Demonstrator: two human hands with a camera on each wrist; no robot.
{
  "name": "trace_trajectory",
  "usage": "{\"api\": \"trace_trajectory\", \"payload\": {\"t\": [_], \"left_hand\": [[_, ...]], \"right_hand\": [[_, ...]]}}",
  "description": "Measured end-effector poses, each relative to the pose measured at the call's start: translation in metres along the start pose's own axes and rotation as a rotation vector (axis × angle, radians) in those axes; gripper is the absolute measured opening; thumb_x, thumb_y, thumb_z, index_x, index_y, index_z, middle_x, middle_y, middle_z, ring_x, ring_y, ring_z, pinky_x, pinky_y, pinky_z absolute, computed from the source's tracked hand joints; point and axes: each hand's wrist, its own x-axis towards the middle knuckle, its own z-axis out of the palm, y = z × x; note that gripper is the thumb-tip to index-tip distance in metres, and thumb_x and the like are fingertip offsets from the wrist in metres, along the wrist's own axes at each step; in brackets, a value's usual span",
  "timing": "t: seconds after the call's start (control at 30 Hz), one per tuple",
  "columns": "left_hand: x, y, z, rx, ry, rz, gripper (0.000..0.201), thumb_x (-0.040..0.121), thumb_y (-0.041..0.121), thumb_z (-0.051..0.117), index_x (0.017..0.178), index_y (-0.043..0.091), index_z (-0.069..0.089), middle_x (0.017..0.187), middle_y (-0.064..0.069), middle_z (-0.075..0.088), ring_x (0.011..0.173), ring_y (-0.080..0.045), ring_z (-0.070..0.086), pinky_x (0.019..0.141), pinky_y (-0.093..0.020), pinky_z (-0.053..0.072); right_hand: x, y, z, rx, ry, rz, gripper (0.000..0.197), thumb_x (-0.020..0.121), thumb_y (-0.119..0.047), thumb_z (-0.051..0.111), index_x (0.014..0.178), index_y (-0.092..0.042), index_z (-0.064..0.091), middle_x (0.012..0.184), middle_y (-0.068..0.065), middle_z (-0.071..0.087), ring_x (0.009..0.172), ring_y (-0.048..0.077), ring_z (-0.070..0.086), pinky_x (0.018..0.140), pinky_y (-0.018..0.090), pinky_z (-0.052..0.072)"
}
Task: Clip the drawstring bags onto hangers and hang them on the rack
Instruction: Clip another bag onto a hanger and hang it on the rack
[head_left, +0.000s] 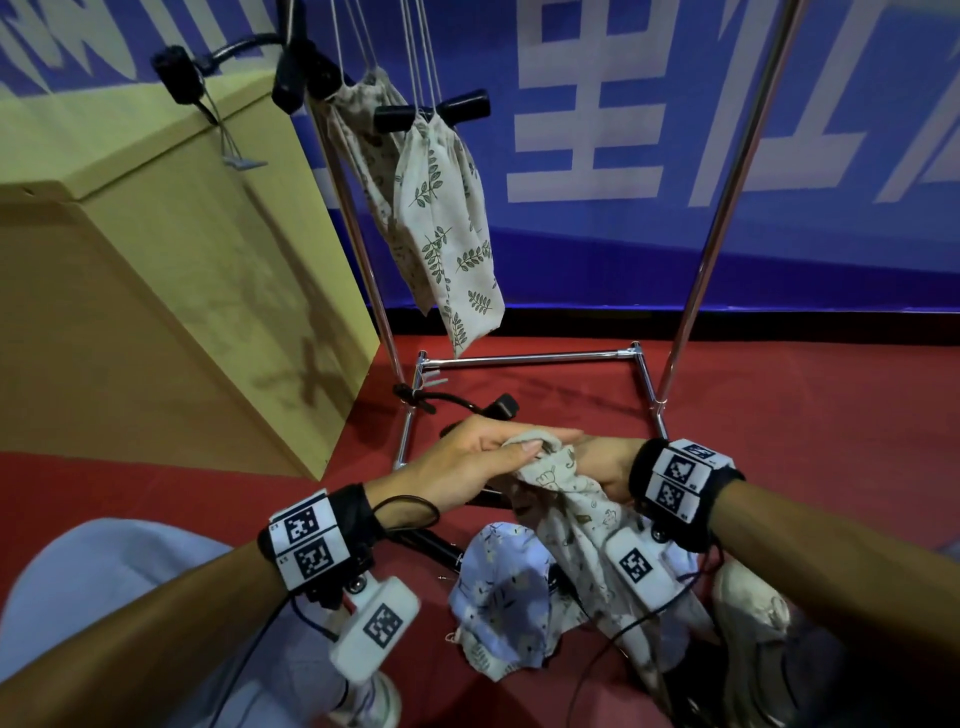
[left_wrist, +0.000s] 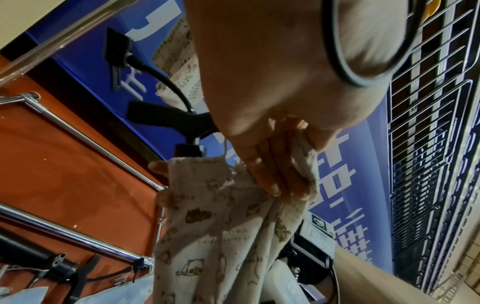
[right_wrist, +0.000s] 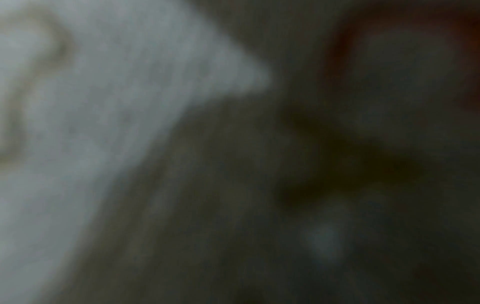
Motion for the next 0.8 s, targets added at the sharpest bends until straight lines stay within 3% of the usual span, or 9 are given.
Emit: {"api": "trace_trajectory", "payload": {"t": [0.1, 0.17, 0.23, 0.3, 0.37, 0.43, 0.53, 0.63, 0.8], "left_hand": [[-0.001, -0.001, -0.003, 0.059, 0.011, -0.004, 0.034, 0.105, 0.007, 0.045, 0.136, 0.0, 0.058, 0.139, -0.006, 0.061, 0.128, -0.015, 0.058, 0.105, -0.029, 0.046], [-0.003, 0.002, -0.012, 0.141, -0.049, -0.016, 0.035, 0.104, 0.011, 0.05, 0.137, 0.004, 0.059, 0.138, -0.003, 0.062, 0.132, -0.013, 0.055, 0.114, -0.037, 0.04], [-0.006, 0.009, -0.022, 0.173, -0.242, -0.075, 0.044, 0.104, 0.012, 0.05, 0.149, 0.014, 0.047, 0.132, 0.002, 0.067, 0.126, -0.014, 0.06, 0.115, -0.041, 0.038], [-0.01, 0.014, -0.032, 0.103, -0.442, -0.185, 0.059, 0.105, 0.011, 0.047, 0.158, 0.025, 0.026, 0.122, -0.005, 0.07, 0.105, -0.023, 0.07, 0.099, -0.035, 0.049], [-0.011, 0.012, -0.04, 0.027, -0.505, -0.226, 0.065, 0.105, 0.013, 0.046, 0.159, 0.035, 0.017, 0.116, -0.03, 0.067, 0.087, -0.041, 0.069, 0.077, -0.037, 0.056], [-0.009, 0.008, -0.044, 0.05, -0.374, -0.183, 0.06, 0.103, 0.019, 0.051, 0.155, 0.037, 0.028, 0.097, -0.037, 0.066, 0.072, -0.044, 0.067, 0.061, -0.041, 0.055], [-0.003, 0.002, -0.044, 0.059, 0.04, -0.084, 0.032, 0.099, 0.024, 0.061, 0.13, 0.022, 0.059, 0.055, -0.005, 0.05, 0.041, -0.012, 0.043, 0.041, -0.02, 0.033], [0.004, -0.007, -0.045, 0.01, 0.374, -0.089, 0.022, 0.095, 0.031, 0.066, 0.095, 0.012, 0.056, 0.051, 0.008, 0.035, 0.043, -0.008, 0.026, 0.039, -0.018, 0.022], [0.006, -0.015, -0.037, 0.33, 0.375, -0.14, 0.044, 0.09, 0.054, 0.066, 0.084, 0.01, 0.065, 0.06, -0.003, 0.063, 0.043, -0.02, 0.048, 0.045, -0.023, 0.036]], "right_hand": [[0.004, 0.006, 0.001, 0.056, 0.074, -0.093, 0.01, 0.098, -0.003, 0.058, 0.101, -0.011, 0.062, 0.084, -0.003, 0.063, 0.059, 0.0, 0.066, 0.06, 0.019, 0.052], [0.011, 0.005, -0.002, 0.044, 0.118, -0.146, 0.039, 0.084, -0.027, 0.079, 0.107, -0.001, 0.063, 0.081, 0.01, 0.062, 0.063, 0.02, 0.06, 0.057, 0.03, 0.045], [0.016, 0.001, -0.009, 0.167, 0.189, -0.159, 0.042, 0.083, -0.037, 0.081, 0.105, -0.007, 0.061, 0.084, 0.019, 0.054, 0.064, 0.021, 0.049, 0.056, 0.03, 0.036], [0.017, -0.006, -0.017, 0.217, 0.267, -0.213, 0.018, 0.098, -0.022, 0.066, 0.106, -0.008, 0.057, 0.074, 0.015, 0.047, 0.047, 0.013, 0.041, 0.044, 0.021, 0.03], [0.014, -0.016, -0.026, 0.217, 0.325, -0.245, 0.021, 0.101, -0.016, 0.06, 0.115, -0.001, 0.054, 0.066, 0.009, 0.044, 0.038, 0.006, 0.034, 0.035, 0.017, 0.026], [0.014, -0.023, -0.034, 0.207, 0.36, -0.273, 0.033, 0.1, -0.016, 0.061, 0.121, 0.005, 0.049, 0.066, 0.007, 0.046, 0.038, 0.006, 0.033, 0.033, 0.017, 0.025], [0.011, -0.03, -0.036, 0.188, 0.345, -0.304, 0.041, 0.099, -0.019, 0.064, 0.124, 0.007, 0.046, 0.07, 0.011, 0.048, 0.042, 0.01, 0.034, 0.033, 0.018, 0.026], [0.009, -0.032, -0.03, 0.141, 0.329, -0.324, 0.034, 0.099, -0.019, 0.064, 0.12, 0.003, 0.051, 0.07, 0.007, 0.054, 0.045, 0.012, 0.041, 0.035, 0.019, 0.032], [0.002, -0.034, -0.007, -0.062, 0.335, -0.368, 0.019, 0.097, -0.02, 0.067, 0.111, -0.009, 0.06, 0.08, 0.001, 0.062, 0.061, 0.009, 0.056, 0.045, 0.021, 0.044]]}}
